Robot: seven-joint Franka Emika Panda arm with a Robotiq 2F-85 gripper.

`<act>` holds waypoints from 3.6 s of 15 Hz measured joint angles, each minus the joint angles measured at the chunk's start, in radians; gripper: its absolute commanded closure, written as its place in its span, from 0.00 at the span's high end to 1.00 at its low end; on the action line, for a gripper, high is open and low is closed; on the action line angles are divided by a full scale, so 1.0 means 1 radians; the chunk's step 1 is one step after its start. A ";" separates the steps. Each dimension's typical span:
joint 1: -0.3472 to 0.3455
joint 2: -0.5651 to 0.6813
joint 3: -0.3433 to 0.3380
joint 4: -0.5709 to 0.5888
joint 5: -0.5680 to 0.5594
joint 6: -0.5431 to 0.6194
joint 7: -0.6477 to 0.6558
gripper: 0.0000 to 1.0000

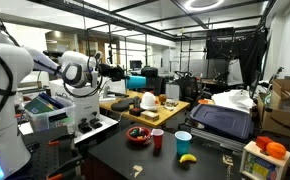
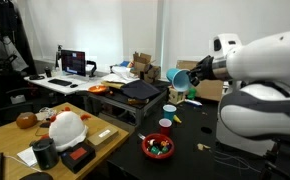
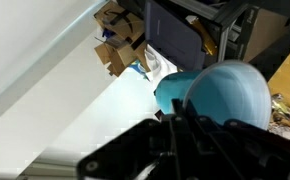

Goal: Pour the contents of the blue cup on the left into the red plate

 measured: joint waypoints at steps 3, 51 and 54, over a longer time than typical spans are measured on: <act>0.113 0.017 -0.232 -0.069 -0.041 -0.162 -0.049 0.01; -0.837 -0.935 0.096 0.228 -0.820 -0.570 0.637 0.01; -1.031 -0.893 0.297 0.228 -0.647 -0.572 0.544 0.01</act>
